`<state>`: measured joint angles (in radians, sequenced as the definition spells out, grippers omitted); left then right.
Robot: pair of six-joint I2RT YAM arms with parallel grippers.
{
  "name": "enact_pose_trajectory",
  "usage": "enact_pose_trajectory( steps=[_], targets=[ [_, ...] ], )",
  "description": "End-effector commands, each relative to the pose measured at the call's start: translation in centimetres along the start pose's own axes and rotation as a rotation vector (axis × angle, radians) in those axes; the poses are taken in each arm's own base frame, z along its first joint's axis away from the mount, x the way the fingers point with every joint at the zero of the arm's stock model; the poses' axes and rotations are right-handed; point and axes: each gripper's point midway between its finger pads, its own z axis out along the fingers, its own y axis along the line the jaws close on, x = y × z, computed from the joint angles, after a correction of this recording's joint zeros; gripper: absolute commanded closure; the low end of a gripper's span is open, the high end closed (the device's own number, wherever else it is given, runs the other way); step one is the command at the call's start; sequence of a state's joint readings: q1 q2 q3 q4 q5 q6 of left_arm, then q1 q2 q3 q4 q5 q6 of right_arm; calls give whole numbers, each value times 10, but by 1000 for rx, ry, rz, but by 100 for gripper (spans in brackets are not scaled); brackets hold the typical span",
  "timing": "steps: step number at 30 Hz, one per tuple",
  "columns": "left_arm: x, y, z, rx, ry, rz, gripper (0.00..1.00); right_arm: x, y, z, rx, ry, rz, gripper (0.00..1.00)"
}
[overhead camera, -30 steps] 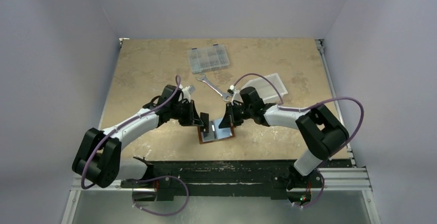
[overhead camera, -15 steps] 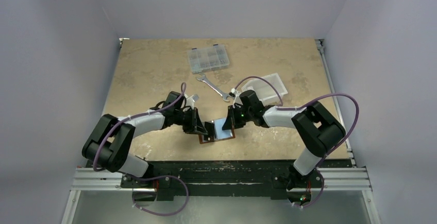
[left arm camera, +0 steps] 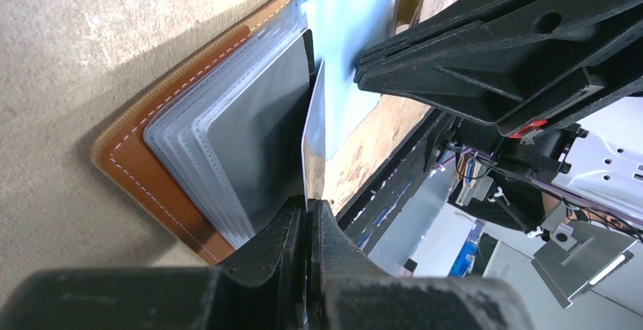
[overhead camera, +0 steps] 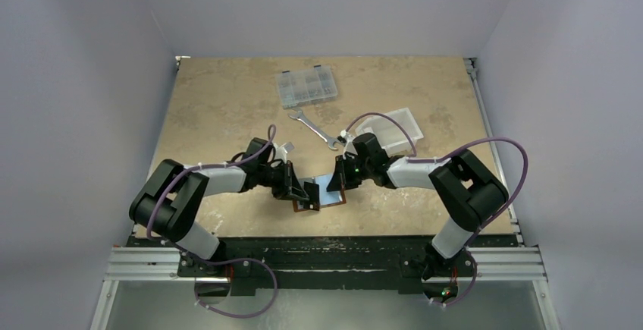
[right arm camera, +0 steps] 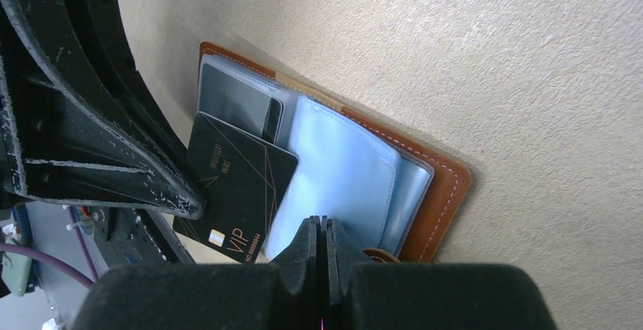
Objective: Put the credit cards into the card holder
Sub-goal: Insert the credit card into the card holder.
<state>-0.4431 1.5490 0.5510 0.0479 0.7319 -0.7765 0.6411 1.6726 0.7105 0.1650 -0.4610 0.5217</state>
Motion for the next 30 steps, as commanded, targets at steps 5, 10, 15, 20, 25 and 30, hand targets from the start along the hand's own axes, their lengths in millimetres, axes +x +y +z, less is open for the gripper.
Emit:
enact_pose_trajectory(
  steps=[5, 10, 15, 20, 25, 30],
  targets=[
    [-2, 10, 7, -19, -7, -21, 100, 2, -17, -2, 72, -24, -11, 100],
    [-6, 14, 10, -29, -20, -31, 100, 4, -18, -2, 71, -22, -8, 100],
    [-11, 16, 7, -57, -45, -34, 100, 6, -18, -3, 71, -22, -7, 100],
    [-12, 15, 0, -88, -55, -20, 100, 6, -19, -4, 74, -17, -9, 100],
    [-12, 13, 3, -65, -40, 2, 100, 5, -18, -2, 67, -19, -13, 100],
    [-19, 8, 12, -15, -26, 4, 100, 4, -16, -2, 60, -19, -13, 100]
  ],
)
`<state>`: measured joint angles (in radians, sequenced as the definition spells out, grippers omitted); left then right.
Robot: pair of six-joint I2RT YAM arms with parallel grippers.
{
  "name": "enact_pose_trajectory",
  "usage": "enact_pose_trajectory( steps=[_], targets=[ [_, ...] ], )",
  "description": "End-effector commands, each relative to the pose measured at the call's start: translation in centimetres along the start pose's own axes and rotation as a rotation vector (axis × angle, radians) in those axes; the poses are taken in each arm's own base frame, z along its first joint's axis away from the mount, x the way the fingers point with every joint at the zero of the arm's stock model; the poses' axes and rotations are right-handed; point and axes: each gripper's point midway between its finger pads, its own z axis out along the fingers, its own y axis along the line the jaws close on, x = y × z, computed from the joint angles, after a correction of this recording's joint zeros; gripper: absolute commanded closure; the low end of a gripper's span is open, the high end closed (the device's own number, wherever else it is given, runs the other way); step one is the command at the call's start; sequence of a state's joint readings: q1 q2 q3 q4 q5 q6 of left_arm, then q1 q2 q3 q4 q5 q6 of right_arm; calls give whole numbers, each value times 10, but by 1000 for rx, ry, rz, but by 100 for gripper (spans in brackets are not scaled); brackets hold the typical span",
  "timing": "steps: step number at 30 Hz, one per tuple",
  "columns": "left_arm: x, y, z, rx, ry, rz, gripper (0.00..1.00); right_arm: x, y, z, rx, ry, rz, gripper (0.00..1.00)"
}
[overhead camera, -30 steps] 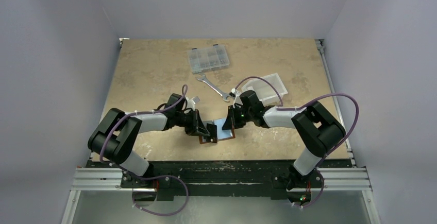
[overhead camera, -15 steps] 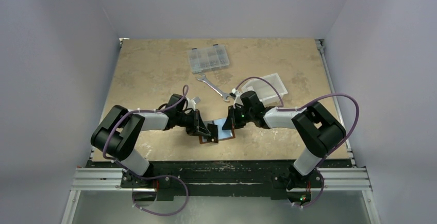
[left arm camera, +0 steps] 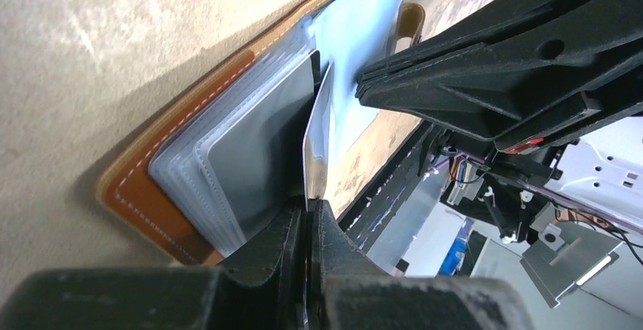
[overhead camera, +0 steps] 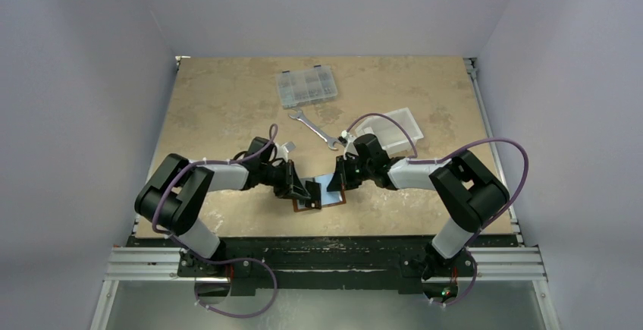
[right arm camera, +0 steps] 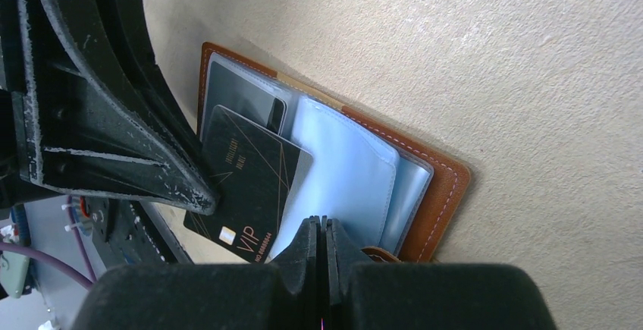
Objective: Put the credit cards into the card holder
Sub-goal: Insert the credit card into the card holder.
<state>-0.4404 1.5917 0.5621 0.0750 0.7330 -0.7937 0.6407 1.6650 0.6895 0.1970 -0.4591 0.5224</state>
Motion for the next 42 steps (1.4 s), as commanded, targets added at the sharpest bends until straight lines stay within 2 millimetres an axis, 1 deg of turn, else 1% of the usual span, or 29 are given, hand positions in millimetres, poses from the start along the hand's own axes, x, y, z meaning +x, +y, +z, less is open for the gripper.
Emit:
enact_pose_trajectory(
  steps=[1, 6, 10, 16, 22, 25, 27, 28, 31, 32, 33, 34, 38, 40, 42],
  targets=[
    [-16, 4, 7, -15, -30, 30, 100, 4, -16, -2, 67, -3, -5, 100],
    [-28, 0, 9, -5, -81, 42, 100, 3, -15, -1, 61, -6, -4, 100],
    [-32, -2, 10, 14, -130, 13, 100, 3, -14, -1, 55, -7, 0, 100],
    [-28, -5, 13, 32, -157, -16, 100, 3, -13, 0, 51, -5, 3, 100],
    [-20, -8, 15, 60, -141, -27, 100, 3, -12, -1, 46, -6, 6, 100],
    [-16, -11, 18, 35, -122, -15, 100, 2, -11, -1, 42, -9, 8, 100],
    [-15, -12, 21, -14, -113, 19, 100, 2, -10, -2, 39, -12, 8, 100],
    [-15, -12, 20, -45, -112, 29, 98, 1, -9, -2, 39, -13, 8, 100],
    [-22, -9, 13, -131, -144, 67, 75, 1, -8, -3, 38, -14, 7, 100],
    [-24, -8, 9, -159, -159, 74, 68, 0, -8, -3, 37, -15, 6, 100],
    [-22, -4, 4, -195, -155, 68, 64, 0, -8, -4, 38, -15, 7, 100],
    [-25, -5, 2, -205, -169, 81, 60, 1, -8, -4, 37, -15, 5, 100],
    [-25, -6, -6, -245, -172, 94, 46, 1, -8, -4, 39, -14, 4, 100],
    [-26, -7, -8, -259, -177, 101, 43, 1, -8, -3, 37, -12, 2, 100],
    [-27, -8, -8, -263, -180, 108, 43, 2, -8, -3, 36, -12, 3, 100]
  ],
)
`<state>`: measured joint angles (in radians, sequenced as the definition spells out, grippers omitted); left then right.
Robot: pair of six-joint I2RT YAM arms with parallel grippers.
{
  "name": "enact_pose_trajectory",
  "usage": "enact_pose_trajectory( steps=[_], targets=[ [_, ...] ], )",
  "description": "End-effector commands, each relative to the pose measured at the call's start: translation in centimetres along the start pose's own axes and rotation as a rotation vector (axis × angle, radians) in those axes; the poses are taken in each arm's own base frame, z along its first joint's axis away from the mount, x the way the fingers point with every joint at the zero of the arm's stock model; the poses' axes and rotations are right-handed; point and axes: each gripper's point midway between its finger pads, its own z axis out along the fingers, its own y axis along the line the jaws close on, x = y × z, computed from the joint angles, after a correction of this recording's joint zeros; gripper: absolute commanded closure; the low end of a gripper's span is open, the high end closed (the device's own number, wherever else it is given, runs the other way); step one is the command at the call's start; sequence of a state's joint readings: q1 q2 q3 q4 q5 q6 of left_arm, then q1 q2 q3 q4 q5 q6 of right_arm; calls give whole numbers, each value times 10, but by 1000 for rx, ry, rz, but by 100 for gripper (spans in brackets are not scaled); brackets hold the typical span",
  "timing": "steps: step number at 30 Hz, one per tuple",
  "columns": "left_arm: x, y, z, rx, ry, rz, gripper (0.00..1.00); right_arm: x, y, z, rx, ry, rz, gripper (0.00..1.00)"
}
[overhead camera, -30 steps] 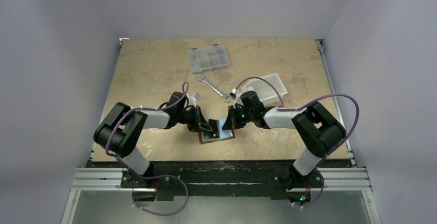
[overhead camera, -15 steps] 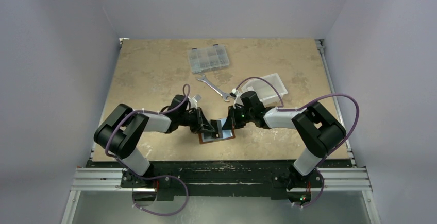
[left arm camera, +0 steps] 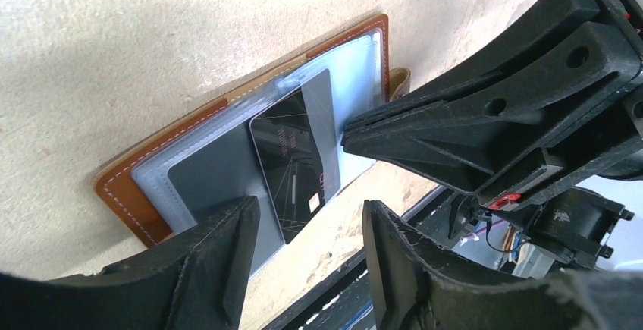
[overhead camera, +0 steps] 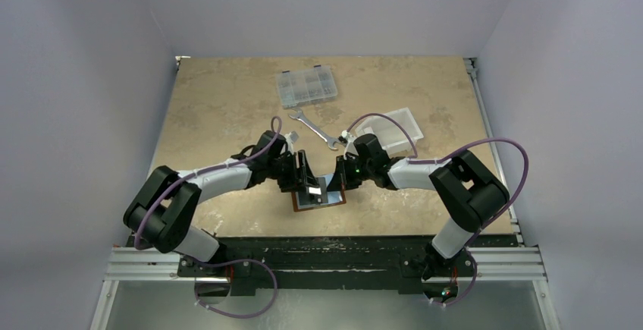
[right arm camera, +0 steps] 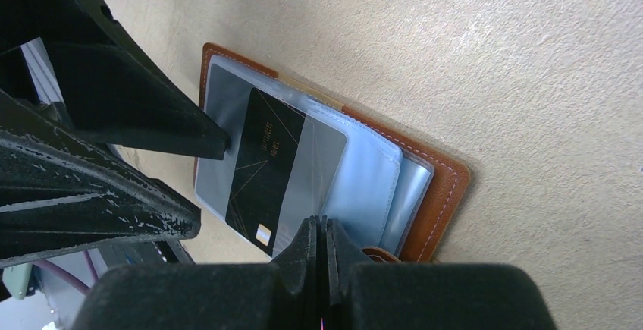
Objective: Put the credit cards into the card holder
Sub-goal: Insert the credit card into the card holder.
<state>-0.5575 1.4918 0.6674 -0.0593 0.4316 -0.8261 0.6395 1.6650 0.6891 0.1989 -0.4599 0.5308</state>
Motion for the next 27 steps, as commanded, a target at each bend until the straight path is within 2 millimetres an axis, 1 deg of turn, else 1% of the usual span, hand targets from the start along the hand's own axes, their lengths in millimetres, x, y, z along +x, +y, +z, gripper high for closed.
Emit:
enact_pose_trajectory(
  steps=[1, 11, 15, 16, 18, 20, 21, 24, 27],
  targets=[
    [-1, 14, -4, -97, -10, 31, 43, 2, -9, -3, 37, -10, -4, 100],
    [8, 1, 21, -70, 40, 52, 44, 2, -7, -3, 29, -11, -7, 100],
    [10, -14, 28, -2, 46, 48, 44, -1, 0, -7, 2, -33, 11, 100],
    [7, -20, 29, 21, 33, 54, 44, -3, 4, -9, -10, -48, 25, 100],
    [5, -25, 29, 40, 24, 53, 44, -9, 7, -17, -15, -83, 42, 100],
    [4, -24, 29, 35, 19, 49, 44, -15, 7, -26, -4, -113, 54, 90],
    [4, -22, 30, 31, 17, 47, 44, -18, 7, -30, 1, -123, 52, 86],
    [7, -18, 31, 23, 24, 45, 44, -20, 7, -40, 31, -130, 40, 79],
    [9, -16, 32, 23, 27, 43, 43, -17, 2, -46, 64, -126, 37, 70]
  ],
)
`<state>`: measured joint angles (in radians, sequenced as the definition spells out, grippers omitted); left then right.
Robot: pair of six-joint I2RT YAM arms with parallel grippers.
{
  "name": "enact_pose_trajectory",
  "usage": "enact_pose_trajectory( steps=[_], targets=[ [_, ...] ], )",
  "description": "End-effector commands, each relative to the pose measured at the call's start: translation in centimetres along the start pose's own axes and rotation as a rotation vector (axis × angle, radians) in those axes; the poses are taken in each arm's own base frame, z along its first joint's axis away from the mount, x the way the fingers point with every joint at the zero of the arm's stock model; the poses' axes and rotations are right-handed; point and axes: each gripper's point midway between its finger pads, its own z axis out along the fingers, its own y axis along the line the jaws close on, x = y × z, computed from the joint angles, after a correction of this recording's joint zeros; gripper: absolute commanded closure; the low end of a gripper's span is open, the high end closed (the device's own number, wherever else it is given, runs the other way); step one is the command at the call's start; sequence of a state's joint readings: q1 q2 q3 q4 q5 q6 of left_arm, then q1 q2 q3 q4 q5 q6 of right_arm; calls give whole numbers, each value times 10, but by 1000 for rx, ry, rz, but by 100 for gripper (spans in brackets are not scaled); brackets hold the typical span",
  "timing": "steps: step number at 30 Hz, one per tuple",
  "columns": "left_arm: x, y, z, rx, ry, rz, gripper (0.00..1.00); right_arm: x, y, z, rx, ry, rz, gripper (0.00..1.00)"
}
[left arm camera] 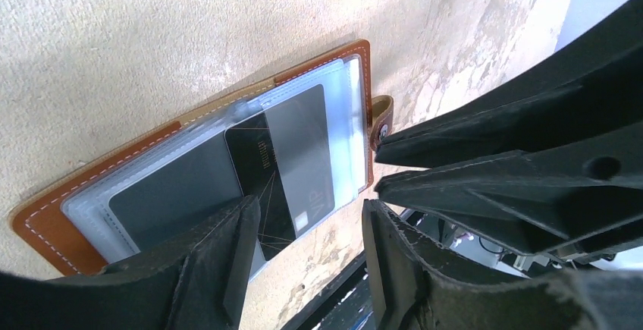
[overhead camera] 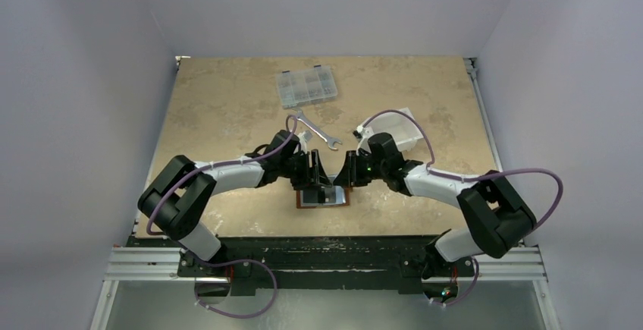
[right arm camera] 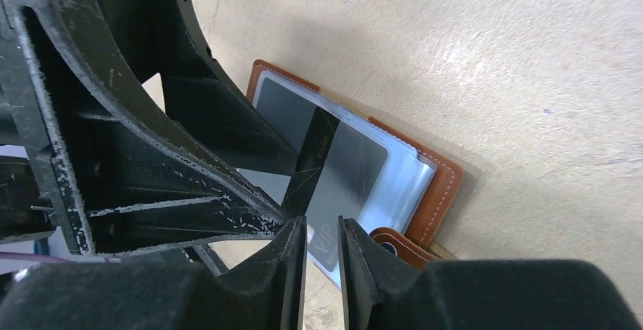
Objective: Put the credit cards into the card holder
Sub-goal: Insert the credit card into the card holder.
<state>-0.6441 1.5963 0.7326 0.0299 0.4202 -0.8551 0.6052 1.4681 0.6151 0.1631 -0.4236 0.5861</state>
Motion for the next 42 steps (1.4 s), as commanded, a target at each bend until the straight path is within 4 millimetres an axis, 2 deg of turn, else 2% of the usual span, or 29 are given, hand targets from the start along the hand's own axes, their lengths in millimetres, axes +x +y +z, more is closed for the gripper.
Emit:
enact_pose_trajectory(
  steps=[1, 10, 15, 21, 25, 27, 31, 33, 38, 42],
  targets=[
    [7, 10, 6, -20, 8, -9, 43, -3, -11, -10, 74, -20, -5, 69],
    [12, 7, 12, 18, 34, -18, 42, 15, -36, -3, 124, 9, 25, 68],
    [19, 0, 20, 67, 66, -30, 42, 23, -32, 3, 72, 25, 46, 68],
    [21, -5, 22, 97, 70, -47, 42, 18, -26, 1, 55, 15, 40, 64],
    [17, -2, 12, 49, 40, -16, 42, 16, -25, -10, 78, 11, 18, 57],
    [11, -9, 4, 44, 17, 15, 41, 15, -23, -15, 82, 6, 6, 54],
    [0, -18, -10, 19, -13, 64, 40, 17, -16, -22, 57, 5, 7, 52],
    [0, -12, -13, -16, -16, 66, 40, 19, -15, -22, 51, 7, 11, 52],
    [10, -3, -2, -17, 26, 37, 39, 18, -12, -19, 35, 4, 18, 50],
    [8, 1, 7, -26, 14, 42, 39, 18, -10, -14, 6, 11, 30, 49]
  ],
)
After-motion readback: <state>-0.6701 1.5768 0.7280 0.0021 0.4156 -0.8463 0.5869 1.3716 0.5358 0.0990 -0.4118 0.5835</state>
